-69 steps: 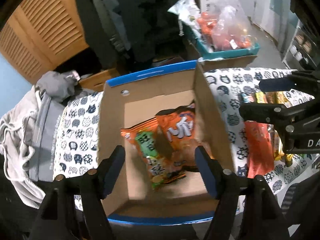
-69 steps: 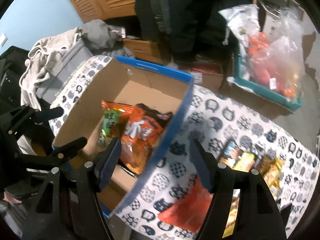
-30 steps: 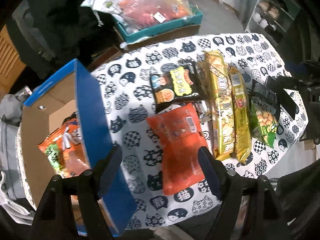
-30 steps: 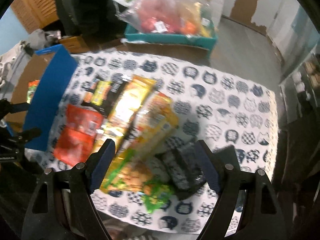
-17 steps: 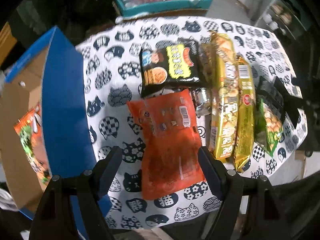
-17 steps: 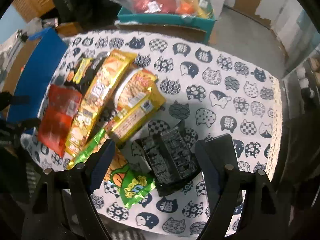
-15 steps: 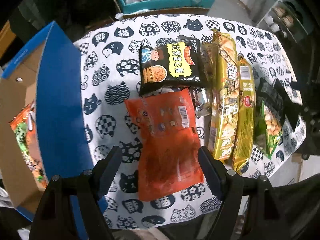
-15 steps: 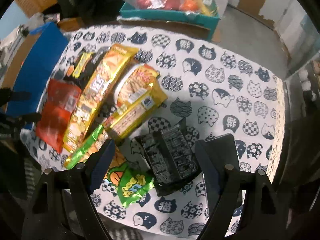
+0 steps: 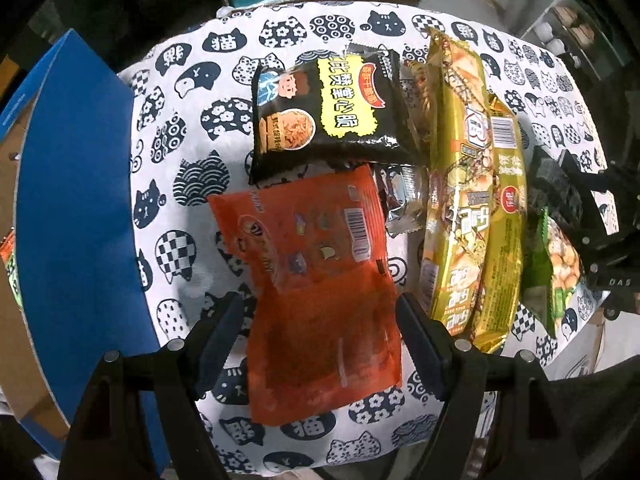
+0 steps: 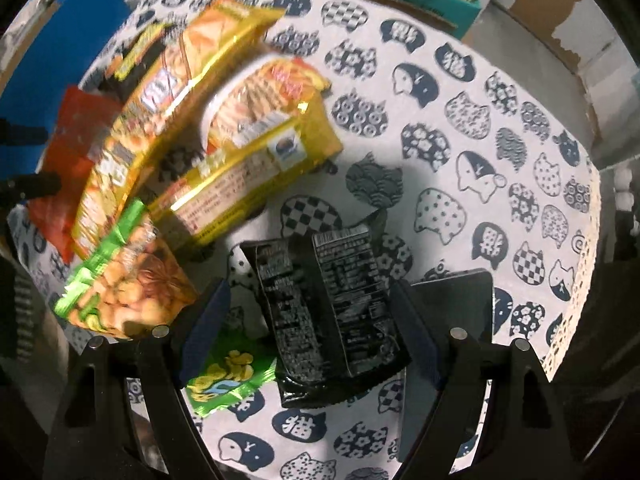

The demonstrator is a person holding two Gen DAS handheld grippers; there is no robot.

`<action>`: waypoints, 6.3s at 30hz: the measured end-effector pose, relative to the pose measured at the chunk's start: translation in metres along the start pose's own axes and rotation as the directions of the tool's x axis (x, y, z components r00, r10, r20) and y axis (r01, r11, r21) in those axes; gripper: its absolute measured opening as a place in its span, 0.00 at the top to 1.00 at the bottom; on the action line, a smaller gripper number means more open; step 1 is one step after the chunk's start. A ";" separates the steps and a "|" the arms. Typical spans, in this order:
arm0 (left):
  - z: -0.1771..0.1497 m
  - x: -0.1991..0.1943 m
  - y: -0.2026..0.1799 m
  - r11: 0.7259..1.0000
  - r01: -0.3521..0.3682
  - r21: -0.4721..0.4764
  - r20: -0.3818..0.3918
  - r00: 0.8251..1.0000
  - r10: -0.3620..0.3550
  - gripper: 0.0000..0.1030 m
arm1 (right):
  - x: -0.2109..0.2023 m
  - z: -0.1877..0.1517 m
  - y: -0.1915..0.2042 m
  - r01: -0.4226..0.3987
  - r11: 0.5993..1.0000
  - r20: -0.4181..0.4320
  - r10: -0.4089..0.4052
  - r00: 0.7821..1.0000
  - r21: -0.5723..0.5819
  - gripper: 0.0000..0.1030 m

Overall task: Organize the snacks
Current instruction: 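Move both tools back over the remaining snack pile, then grasp the red bag with the left tool while the right tool grasps the black bag, then lift both held bags and carry them over the cardboard box, then open both tools to drop the red and black bags into the box, then move both open tools back toward the remaining gold snack bars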

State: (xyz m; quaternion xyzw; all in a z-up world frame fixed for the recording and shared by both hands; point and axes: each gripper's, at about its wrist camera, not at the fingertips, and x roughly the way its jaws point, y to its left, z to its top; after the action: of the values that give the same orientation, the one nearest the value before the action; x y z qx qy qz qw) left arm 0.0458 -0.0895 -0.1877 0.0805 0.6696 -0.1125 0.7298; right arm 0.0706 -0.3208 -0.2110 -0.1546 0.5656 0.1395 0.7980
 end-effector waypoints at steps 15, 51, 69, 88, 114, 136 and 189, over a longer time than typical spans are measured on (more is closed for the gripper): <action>0.005 0.041 -0.012 0.997 -0.061 0.053 -0.044 0.997 0.063 0.14 | 0.034 -0.006 -0.015 -0.040 0.998 -0.051 0.043 0.998 0.055 0.21; -0.023 -0.030 0.009 0.995 -0.005 0.096 0.149 0.989 -0.010 0.85 | -0.036 0.021 -0.002 0.015 0.988 0.173 -0.042 0.984 0.151 0.40; -0.033 -0.088 0.019 0.994 -0.052 0.098 0.299 0.954 0.020 0.88 | -0.114 0.028 0.046 -0.059 0.992 0.347 0.017 0.938 0.112 0.40; -0.052 -0.156 0.051 0.990 -0.121 0.067 0.464 0.883 0.076 0.88 | -0.163 0.056 0.106 -0.097 0.995 0.450 0.072 0.890 0.033 0.40; -0.081 -0.186 0.158 0.976 -0.163 -0.147 0.516 0.829 0.216 0.88 | -0.166 0.124 0.215 -0.150 0.981 0.432 0.188 0.882 -0.121 0.40; -0.091 -0.131 0.255 0.932 -0.218 -0.291 0.328 0.892 0.311 0.87 | -0.132 0.183 0.303 -0.224 0.956 0.335 0.278 0.900 -0.191 0.40; -0.059 -0.158 0.153 0.961 -0.255 -0.110 0.362 0.890 0.278 0.27 | -0.158 0.113 0.207 -0.164 0.986 0.363 0.166 0.917 -0.038 0.21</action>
State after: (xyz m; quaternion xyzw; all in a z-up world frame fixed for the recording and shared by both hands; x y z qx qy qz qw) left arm 0.0187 0.0819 -0.0404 0.1270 0.5037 -0.0048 0.8545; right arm 0.0344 -0.0937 -0.0446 -0.0803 0.4181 0.2345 0.8739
